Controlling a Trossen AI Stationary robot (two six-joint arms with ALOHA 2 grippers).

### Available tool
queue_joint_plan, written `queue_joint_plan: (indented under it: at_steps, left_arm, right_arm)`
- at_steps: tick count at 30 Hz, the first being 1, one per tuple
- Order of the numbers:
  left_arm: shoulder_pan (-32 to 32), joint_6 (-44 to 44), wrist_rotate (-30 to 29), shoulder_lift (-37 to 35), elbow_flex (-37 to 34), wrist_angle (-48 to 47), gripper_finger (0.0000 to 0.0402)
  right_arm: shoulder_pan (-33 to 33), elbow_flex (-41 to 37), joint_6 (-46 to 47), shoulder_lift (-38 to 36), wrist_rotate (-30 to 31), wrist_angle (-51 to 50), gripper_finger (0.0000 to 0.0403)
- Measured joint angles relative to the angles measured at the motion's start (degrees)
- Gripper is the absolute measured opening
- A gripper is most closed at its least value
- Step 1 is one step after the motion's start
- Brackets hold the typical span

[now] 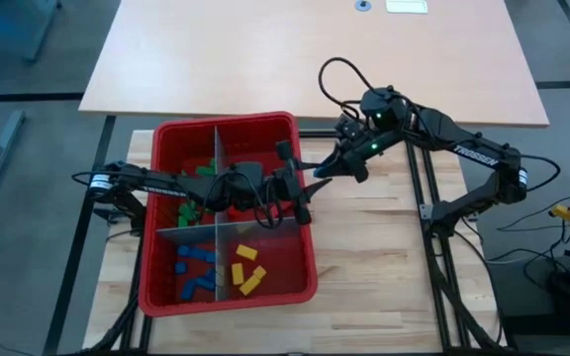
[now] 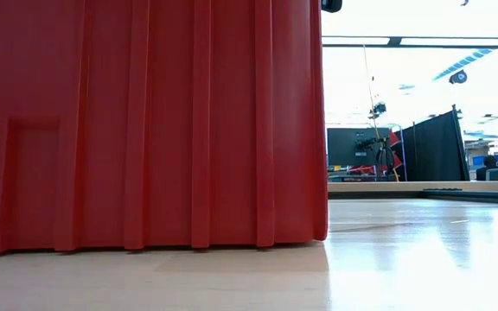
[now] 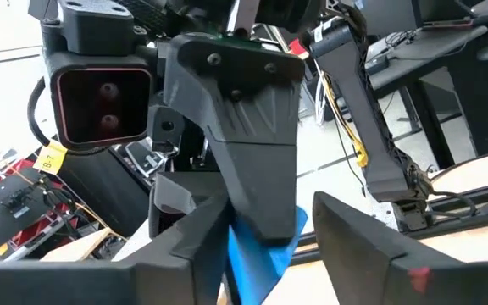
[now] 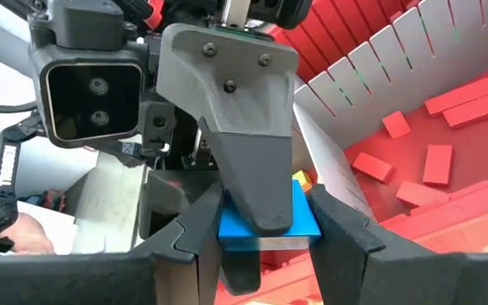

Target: Sort blocks

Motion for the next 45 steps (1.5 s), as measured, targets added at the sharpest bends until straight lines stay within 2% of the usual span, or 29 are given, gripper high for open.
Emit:
queue_joint_plan:
  at_steps: [8, 17, 21, 29, 32, 37, 41, 45]
  left_arm:
    - [0.00, 0.50, -0.07, 0.02, 0.00, 0.38, 0.0072]
    - [0.00, 0.14, -0.04, 0.02, 0.00, 0.36, 0.0071]
    - [0.00, -0.29, -0.02, 0.02, 0.00, 0.40, 0.0070]
    - [-0.44, -0.85, 0.20, -0.79, 0.26, 0.77, 0.0067]
    - [-1.37, -0.81, -0.70, -1.54, -0.02, -4.61, 0.0067]
    - [-3.43, -2.69, -4.62, -5.31, 0.00, -18.72, 0.0067]
    - [-5.88, -7.78, -5.63, -8.31, -0.04, -31.49, 0.0067]
    - [-9.77, -16.39, -10.05, -13.76, 0.00, -46.07, 0.0067]
  right_arm:
    - [0.61, 0.00, 1.15, 0.00, -0.26, -0.08, 0.0121]
    - [0.71, 0.00, 1.94, -0.02, -0.27, -0.03, 0.0122]
    - [0.71, 0.00, 1.83, -0.02, -0.46, 0.27, 0.0134]
    - [0.71, -0.04, 2.24, -0.48, -1.76, 7.61, 0.0154]
    - [0.25, 0.07, 2.13, -0.92, -2.09, 9.03, 0.0152]
    - [-0.53, 0.07, 2.20, -1.07, -1.76, 12.80, 0.0147]
    - [-1.73, 0.07, 2.17, -2.03, -1.76, 14.50, 0.0146]
    - [-3.14, 0.07, 0.74, -2.38, -1.30, 14.15, 0.0148]
